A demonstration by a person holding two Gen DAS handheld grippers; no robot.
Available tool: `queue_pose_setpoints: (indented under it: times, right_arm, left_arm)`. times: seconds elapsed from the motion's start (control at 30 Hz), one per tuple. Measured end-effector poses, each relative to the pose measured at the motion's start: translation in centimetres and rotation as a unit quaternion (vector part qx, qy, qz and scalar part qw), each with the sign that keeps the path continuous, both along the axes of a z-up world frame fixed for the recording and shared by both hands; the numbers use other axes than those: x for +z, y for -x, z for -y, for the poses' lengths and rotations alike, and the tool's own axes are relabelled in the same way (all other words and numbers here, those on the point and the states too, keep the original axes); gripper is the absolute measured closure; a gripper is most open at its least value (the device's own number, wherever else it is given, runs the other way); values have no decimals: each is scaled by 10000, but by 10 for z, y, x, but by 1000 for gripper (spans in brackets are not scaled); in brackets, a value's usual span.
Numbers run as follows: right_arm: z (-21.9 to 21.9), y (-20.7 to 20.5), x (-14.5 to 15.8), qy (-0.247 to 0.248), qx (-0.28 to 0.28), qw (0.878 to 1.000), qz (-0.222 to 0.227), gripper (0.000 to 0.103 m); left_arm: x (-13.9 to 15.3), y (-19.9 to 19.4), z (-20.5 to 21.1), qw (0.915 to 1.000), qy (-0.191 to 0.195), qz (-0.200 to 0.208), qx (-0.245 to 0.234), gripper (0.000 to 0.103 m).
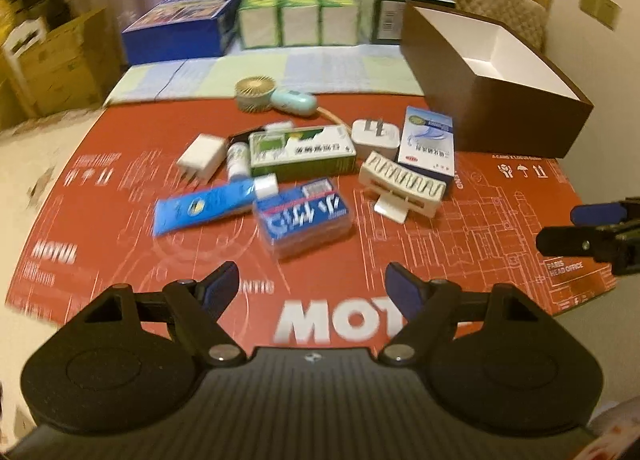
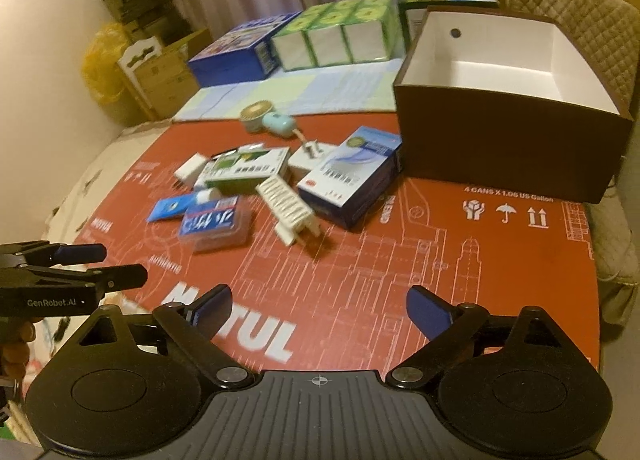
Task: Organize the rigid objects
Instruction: 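Grasp the blue toothpaste box with the left gripper while the right gripper approaches the white ridged holder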
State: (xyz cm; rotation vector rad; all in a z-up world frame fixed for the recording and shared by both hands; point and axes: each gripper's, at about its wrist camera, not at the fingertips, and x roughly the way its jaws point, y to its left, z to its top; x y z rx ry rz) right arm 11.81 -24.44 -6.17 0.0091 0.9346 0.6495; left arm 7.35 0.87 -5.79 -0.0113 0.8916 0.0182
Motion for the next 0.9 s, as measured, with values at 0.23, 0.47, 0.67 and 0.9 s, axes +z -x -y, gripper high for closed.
queue_pose_setpoints:
  times: [0.23,0.47,0.67,0.9]
  right_arm:
    - [-21,-17,-11,68,-361,9993,-108,17]
    - [-32,-28,-20,172,-870,9957,-263,17]
    - [-34,-29,-25,225,-1239,9912,-412,17]
    - [-35,-29,-27,306,-1511,9866,-526,17]
  left_arm:
    - [-17,-41,-16,9969,-32,-30,-783,26]
    - [-36,-76,-26,9879,-251,-126,-1522,26]
    - [-51,-97,-28,9773,-357,-179,-2081,26]
    - [-63,-106,-30,9697,-233,-351,-2404,34]
